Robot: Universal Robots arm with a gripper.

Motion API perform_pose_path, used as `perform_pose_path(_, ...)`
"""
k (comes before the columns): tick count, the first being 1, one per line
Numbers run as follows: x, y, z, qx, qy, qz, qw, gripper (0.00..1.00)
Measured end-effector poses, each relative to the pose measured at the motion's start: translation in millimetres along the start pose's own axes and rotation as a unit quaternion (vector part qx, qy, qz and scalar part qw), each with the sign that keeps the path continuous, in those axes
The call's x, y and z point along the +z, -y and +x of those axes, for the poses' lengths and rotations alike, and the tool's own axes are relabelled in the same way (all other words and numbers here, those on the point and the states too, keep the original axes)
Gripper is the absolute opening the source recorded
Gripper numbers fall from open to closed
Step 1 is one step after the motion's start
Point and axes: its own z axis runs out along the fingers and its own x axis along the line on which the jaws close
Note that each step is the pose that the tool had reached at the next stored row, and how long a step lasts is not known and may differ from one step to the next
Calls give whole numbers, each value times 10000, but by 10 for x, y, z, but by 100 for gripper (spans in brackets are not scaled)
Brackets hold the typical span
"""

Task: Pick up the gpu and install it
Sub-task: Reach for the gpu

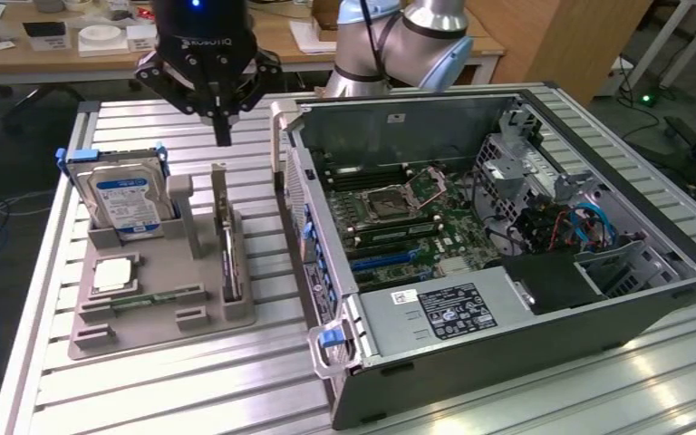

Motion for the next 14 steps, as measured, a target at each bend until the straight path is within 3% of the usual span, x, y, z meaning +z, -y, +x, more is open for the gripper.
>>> perform_pose_path(14,-3,10,128,0,0,0,10000,11)
